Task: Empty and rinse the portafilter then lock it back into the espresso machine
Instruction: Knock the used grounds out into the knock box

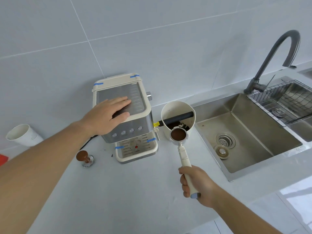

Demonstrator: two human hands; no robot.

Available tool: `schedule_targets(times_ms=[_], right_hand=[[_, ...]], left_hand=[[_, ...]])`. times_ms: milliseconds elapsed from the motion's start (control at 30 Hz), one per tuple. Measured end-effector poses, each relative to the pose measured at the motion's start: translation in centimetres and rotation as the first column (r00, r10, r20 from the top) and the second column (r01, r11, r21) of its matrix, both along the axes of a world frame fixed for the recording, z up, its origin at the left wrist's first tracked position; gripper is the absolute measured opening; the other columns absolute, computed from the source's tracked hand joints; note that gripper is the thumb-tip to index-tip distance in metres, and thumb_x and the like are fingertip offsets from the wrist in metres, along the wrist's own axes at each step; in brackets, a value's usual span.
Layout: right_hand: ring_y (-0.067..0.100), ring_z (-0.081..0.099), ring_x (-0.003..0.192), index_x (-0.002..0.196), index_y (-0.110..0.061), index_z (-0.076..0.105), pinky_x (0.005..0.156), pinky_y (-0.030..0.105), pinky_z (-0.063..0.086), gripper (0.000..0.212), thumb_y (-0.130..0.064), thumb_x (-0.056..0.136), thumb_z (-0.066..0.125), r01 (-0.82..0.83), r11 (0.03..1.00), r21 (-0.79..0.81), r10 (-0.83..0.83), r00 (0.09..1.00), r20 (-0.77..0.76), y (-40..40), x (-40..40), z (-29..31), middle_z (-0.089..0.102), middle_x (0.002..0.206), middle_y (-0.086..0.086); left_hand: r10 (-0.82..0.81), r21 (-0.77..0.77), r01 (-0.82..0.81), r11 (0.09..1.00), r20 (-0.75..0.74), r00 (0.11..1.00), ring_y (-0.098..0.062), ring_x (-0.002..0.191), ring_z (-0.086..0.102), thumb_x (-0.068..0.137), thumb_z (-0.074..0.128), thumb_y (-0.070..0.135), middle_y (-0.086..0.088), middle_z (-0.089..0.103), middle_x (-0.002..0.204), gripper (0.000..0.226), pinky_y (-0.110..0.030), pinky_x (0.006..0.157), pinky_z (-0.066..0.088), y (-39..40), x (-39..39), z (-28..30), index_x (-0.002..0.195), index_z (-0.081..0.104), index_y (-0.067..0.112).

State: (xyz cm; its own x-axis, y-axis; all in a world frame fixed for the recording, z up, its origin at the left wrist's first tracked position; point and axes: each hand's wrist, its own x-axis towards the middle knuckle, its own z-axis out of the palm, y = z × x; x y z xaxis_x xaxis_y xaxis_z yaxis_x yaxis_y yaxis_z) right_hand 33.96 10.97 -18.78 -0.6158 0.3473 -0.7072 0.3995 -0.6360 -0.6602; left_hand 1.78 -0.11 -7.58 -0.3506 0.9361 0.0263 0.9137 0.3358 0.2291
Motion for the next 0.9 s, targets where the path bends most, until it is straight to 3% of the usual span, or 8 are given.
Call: schedule_targets(times_ms=[133, 267, 367, 500, 667, 800, 900], right_hand=[[0.02, 0.037, 0.042, 0.093, -0.008, 0.05, 0.044, 0.027, 0.034, 0.012, -0.019, 0.091, 0.055, 0.013, 1.0, -0.014, -0.013, 1.0, -0.027, 2.6, 0.2, 0.4, 0.045, 0.057, 0.007], [0.021, 0.037, 0.042, 0.095, -0.008, 0.054, 0.044, 0.027, 0.034, 0.018, -0.025, 0.094, 0.052, 0.038, 0.999, -0.021, -0.039, 0.997, -0.061, 5.5, -0.1, 0.5, 0.044, 0.057, 0.007], [0.022, 0.037, 0.043, 0.1, -0.007, 0.055, 0.044, 0.028, 0.034, 0.025, -0.031, 0.096, 0.049, 0.06, 0.998, -0.028, -0.062, 0.994, -0.089, 7.4, -0.6, 0.7, 0.044, 0.057, 0.007], [0.022, 0.04, 0.043, 0.102, -0.008, 0.056, 0.046, 0.029, 0.036, 0.031, -0.037, 0.097, 0.046, 0.055, 0.998, -0.016, -0.057, 0.99, -0.129, 9.8, -1.9, 0.6, 0.045, 0.057, 0.008], [0.022, 0.04, 0.044, 0.107, -0.009, 0.057, 0.047, 0.03, 0.036, 0.033, -0.037, 0.099, 0.042, 0.055, 0.998, 0.018, -0.051, 0.987, -0.152, 11.4, -4.0, 0.1, 0.045, 0.059, 0.009], [0.021, 0.043, 0.045, 0.113, -0.008, 0.058, 0.049, 0.031, 0.037, 0.033, -0.035, 0.099, 0.045, 0.053, 0.995, 0.082, -0.041, 0.988, -0.148, 12.3, -5.4, -0.3, 0.047, 0.061, 0.008], [0.021, 0.044, 0.047, 0.116, -0.008, 0.057, 0.049, 0.031, 0.039, 0.031, -0.031, 0.098, 0.048, 0.043, 0.987, 0.152, -0.022, 0.99, -0.136, 13.1, -6.2, -0.5, 0.049, 0.064, 0.009]], left_hand=[[0.114, -0.009, -0.114, 0.993, 0.002, 0.993, -0.018, 0.145, 0.029, 0.09, 0.035, 0.065, 0.01, 0.028, 0.16, 0.066, -0.041, 0.118, 0.023, 1.1, 0.8, 0.2, 0.148, 0.036, 0.034], [0.187, 0.013, -0.187, 0.982, -0.001, 0.982, -0.019, 0.146, 0.027, 0.094, 0.04, 0.057, 0.004, 0.029, 0.16, 0.06, -0.039, 0.118, 0.018, 3.6, 2.3, 0.4, 0.147, 0.04, 0.029], [0.211, 0.024, -0.211, 0.977, 0.015, 0.977, -0.015, 0.146, 0.026, 0.087, 0.03, 0.067, 0.002, 0.032, 0.159, 0.07, -0.045, 0.118, 0.017, 4.9, 3.1, -0.1, 0.146, 0.04, 0.031], [0.302, 0.131, -0.308, 0.942, 0.064, 0.951, -0.016, 0.137, 0.039, 0.091, 0.048, 0.056, 0.008, 0.04, 0.154, 0.052, -0.038, 0.117, 0.017, 5.1, 3.6, -0.4, 0.138, 0.05, 0.034], [0.325, 0.134, -0.337, 0.932, 0.105, 0.94, -0.016, 0.133, 0.044, 0.08, 0.044, 0.068, 0.012, 0.044, 0.151, 0.061, -0.037, 0.115, 0.023, 5.0, 3.2, -0.6, 0.133, 0.053, 0.039], [0.327, 0.165, -0.338, 0.926, 0.092, 0.941, -0.016, 0.134, 0.044, 0.086, 0.053, 0.058, 0.011, 0.045, 0.15, 0.053, -0.04, 0.115, 0.025, 5.1, 3.3, -0.5, 0.133, 0.055, 0.036], [0.338, 0.143, -0.351, 0.925, 0.107, 0.935, -0.017, 0.136, 0.042, 0.081, 0.047, 0.068, 0.015, 0.044, 0.15, 0.059, -0.043, 0.115, 0.028, 5.1, 2.9, -0.8, 0.134, 0.052, 0.042]])
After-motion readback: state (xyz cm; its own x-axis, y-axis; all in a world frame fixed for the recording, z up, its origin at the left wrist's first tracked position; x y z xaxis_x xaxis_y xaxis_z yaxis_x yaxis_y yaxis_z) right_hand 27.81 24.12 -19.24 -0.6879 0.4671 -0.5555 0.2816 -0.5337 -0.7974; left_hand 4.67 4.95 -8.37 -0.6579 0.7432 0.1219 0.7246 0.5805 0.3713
